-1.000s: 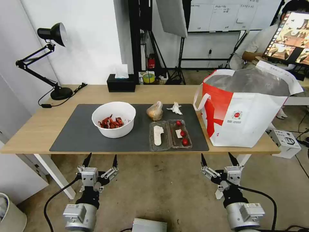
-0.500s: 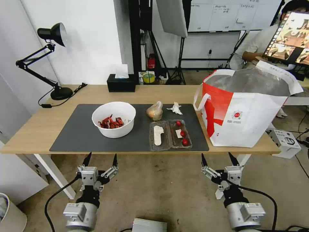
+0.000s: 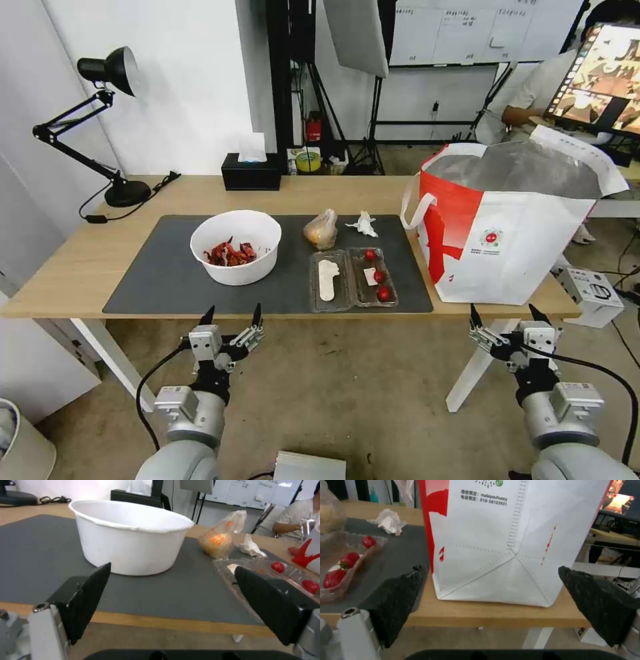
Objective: Pick up the trash from the table and place it into the takeout bag.
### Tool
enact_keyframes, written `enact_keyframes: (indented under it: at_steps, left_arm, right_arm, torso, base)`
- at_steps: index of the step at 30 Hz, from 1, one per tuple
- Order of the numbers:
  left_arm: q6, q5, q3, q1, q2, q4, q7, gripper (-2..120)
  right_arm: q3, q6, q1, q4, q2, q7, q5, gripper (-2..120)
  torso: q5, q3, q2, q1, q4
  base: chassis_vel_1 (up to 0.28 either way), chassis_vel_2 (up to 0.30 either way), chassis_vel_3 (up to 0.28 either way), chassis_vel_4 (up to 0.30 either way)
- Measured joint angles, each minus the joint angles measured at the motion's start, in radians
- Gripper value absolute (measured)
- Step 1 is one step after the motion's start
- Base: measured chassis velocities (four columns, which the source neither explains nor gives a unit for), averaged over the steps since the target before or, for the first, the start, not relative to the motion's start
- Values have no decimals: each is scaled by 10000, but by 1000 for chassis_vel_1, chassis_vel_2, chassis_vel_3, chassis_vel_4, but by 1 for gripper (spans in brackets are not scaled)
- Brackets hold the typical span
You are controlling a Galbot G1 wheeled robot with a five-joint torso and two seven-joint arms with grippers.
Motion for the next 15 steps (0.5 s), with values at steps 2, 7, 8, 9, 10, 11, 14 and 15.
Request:
enact_keyframes:
  at_steps: [2,7,8,9,10,11,14,15]
  left_arm:
    - [-4,-18,0,-1,29,1,8,100]
    - [94,-1080,179,-264,583,-3,27,100]
    - [193,-1456,259,-369,755,-23,-10,100]
    - [345,-2028,401,-562,1057,-30,-87,100]
    - [345,-2028,401,-562,1057,-30,-87,100]
    - [458,-2480,529,-743,1327,-20,-146,100]
    - [702,-3575,808,-1157,1950,37,-341,100]
    - [798,-4023,908,-1329,2169,54,-412,100]
  right_arm:
    - [2,8,-12,1,2,-2,-2,100]
    - [12,39,-57,64,1,-20,-9,100]
    - [15,44,-68,82,-5,-24,-11,100]
    - [19,49,-80,100,-15,-30,-14,100]
    - [19,49,-80,100,-15,-30,-14,100]
    - [21,52,-91,112,-29,-34,-15,100]
    - [-1,57,-92,117,-95,-41,-15,100]
    - [-17,57,-86,117,-122,-47,-16,100]
  torso:
    - [0,-1,0,0,0]
    - [0,-1,1,-1,1]
    - [-1,-1,0,0,1]
    - [-1,0,1,-1,1]
    - [-1,0,1,-1,1]
    - [-1,-1,1,-1,-1]
    - [-2,0,0,-1,-1]
    - [-1,0,1,-1,0]
  base:
    - [0,0,0,0]
    - [0,0,0,0]
    - [0,0,0,0]
    - [0,0,0,0]
    - [0,0,0,0]
    - [0,0,0,0]
    - [0,0,0,0]
    - [0,0,0,0]
